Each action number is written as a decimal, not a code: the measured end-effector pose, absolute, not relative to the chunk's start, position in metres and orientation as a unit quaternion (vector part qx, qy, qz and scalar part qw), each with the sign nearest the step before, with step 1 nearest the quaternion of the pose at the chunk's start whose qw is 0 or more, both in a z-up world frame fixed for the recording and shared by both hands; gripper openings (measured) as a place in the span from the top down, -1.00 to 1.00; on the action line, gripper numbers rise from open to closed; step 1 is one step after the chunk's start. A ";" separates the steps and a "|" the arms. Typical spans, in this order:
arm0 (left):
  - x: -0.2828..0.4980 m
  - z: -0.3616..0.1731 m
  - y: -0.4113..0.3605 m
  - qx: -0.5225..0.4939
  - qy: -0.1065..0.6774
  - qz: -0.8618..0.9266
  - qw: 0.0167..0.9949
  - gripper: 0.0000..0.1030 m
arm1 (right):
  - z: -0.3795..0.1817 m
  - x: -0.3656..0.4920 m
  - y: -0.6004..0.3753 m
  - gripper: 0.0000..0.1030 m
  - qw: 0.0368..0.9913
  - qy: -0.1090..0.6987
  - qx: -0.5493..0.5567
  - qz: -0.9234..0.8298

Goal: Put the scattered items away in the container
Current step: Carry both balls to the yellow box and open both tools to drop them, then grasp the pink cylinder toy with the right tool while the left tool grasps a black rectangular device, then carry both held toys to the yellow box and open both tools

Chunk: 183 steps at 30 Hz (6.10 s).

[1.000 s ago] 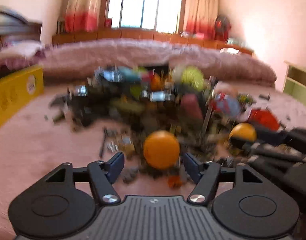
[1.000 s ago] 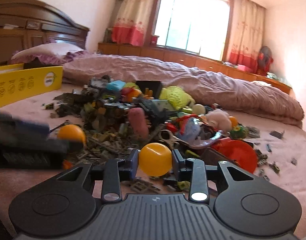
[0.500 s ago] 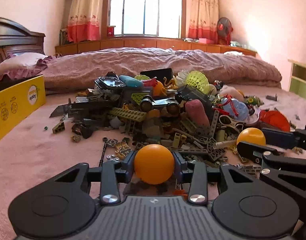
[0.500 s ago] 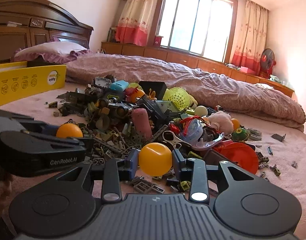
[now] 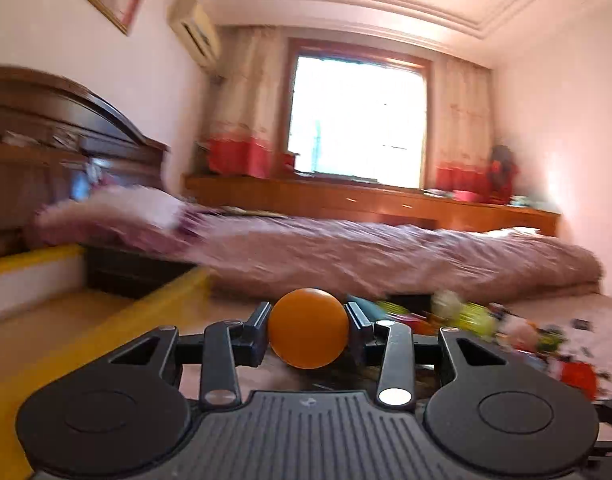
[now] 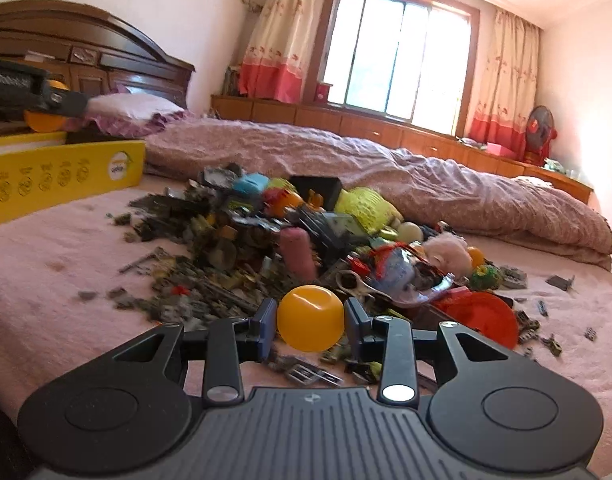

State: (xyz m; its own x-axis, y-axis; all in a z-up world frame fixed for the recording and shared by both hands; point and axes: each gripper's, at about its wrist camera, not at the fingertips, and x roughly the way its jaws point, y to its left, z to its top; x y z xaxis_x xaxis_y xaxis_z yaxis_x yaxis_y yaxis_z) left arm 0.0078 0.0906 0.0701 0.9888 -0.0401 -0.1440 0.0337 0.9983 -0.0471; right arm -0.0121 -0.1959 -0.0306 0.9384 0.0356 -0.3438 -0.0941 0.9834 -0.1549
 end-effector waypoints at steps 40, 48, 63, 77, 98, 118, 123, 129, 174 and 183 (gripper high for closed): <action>-0.085 0.091 0.191 0.033 0.105 0.033 0.993 -0.99 | -0.052 0.033 -0.141 -0.90 0.974 0.153 -0.044 0.162; -0.068 0.080 0.053 -0.001 0.066 0.048 0.997 -0.92 | -0.043 0.018 -0.133 -0.20 0.984 0.086 -0.105 0.113; -0.029 -0.010 -0.045 -0.007 0.131 -0.120 0.984 -0.52 | -0.033 -0.039 -0.202 0.43 0.989 0.128 -0.073 -0.005; -0.050 -0.007 -0.036 -0.007 0.128 -0.086 0.988 -0.73 | -0.039 0.077 -0.187 0.02 0.987 0.120 -0.106 0.032; -0.036 -0.019 -0.050 0.085 0.097 -0.098 0.987 -0.22 | 0.041 0.030 -0.314 0.47 0.995 0.022 0.071 -0.068; 0.043 -0.051 -0.261 0.157 0.225 -0.252 0.928 -0.23 | 0.005 0.029 -0.391 0.46 0.974 0.119 0.064 -0.182; 0.039 -0.054 -0.253 0.152 0.210 -0.257 0.931 -0.23 | 0.006 0.031 -0.392 0.46 0.972 0.128 0.094 -0.172; 0.012 -0.026 -0.227 0.125 0.123 -0.267 0.948 -0.23 | 0.010 0.025 -0.383 0.46 0.978 0.107 0.059 -0.168; -0.087 0.051 0.025 -0.096 -0.046 -0.131 0.986 -0.23 | -0.005 -0.036 -0.372 0.47 0.957 0.211 0.199 -0.005; -0.163 0.097 0.083 0.027 -0.035 0.066 0.997 -0.23 | 0.068 -0.072 -0.157 0.47 0.941 0.048 0.104 0.318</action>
State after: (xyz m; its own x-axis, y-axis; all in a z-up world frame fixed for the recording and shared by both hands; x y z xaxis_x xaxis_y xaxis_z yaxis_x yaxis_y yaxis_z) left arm -0.1633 0.0825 0.0973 0.9887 0.1306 0.0735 -0.1344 0.9897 0.0501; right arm -0.0720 -0.1571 0.0679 0.7928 0.6090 -0.0241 -0.5889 0.7756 0.2273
